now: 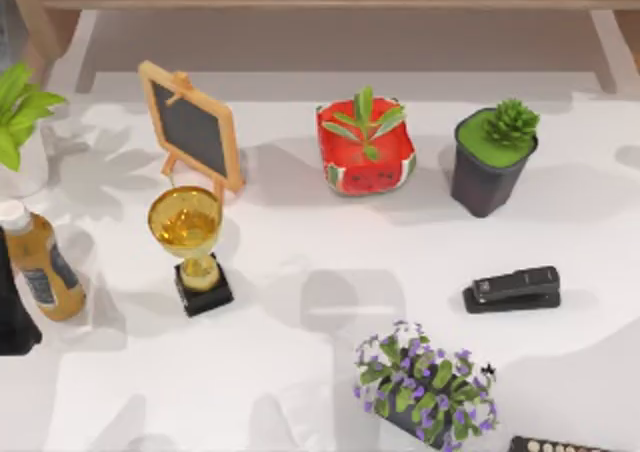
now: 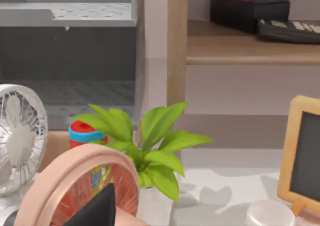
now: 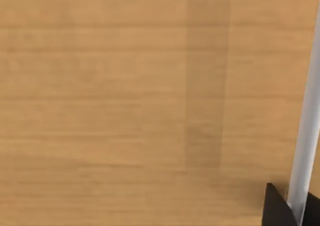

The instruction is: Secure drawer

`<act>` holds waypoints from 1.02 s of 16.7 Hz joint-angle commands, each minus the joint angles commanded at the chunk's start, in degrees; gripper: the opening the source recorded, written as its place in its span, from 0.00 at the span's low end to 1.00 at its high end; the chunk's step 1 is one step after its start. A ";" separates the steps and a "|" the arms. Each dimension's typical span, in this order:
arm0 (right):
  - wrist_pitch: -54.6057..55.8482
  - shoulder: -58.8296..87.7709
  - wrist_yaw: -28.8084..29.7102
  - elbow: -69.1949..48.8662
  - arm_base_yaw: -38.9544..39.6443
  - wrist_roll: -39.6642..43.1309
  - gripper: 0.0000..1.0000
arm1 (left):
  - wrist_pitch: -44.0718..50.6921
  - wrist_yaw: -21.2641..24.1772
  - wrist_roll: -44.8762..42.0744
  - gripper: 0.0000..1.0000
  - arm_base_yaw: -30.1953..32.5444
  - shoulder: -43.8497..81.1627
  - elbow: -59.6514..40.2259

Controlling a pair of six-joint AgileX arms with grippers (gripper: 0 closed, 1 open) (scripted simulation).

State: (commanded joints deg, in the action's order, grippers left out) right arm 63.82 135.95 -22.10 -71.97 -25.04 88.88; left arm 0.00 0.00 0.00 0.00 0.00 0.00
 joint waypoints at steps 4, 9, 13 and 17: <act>0.00 0.00 0.00 0.00 0.00 0.00 0.08 | 0.00 0.00 0.00 1.00 0.00 0.00 0.00; 0.00 0.00 0.00 0.00 0.00 0.00 0.45 | 0.00 0.00 0.00 1.00 0.00 0.00 0.00; 0.00 0.00 0.00 0.00 0.00 0.00 0.75 | 0.00 0.00 0.00 1.00 0.00 0.00 0.00; 0.00 0.00 0.00 0.00 0.00 0.00 1.00 | 0.00 0.00 0.00 1.00 0.00 0.00 0.00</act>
State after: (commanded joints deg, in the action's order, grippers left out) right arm 63.82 135.95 -22.10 -71.97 -25.04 88.88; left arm 0.00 0.00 0.00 0.00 0.00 0.00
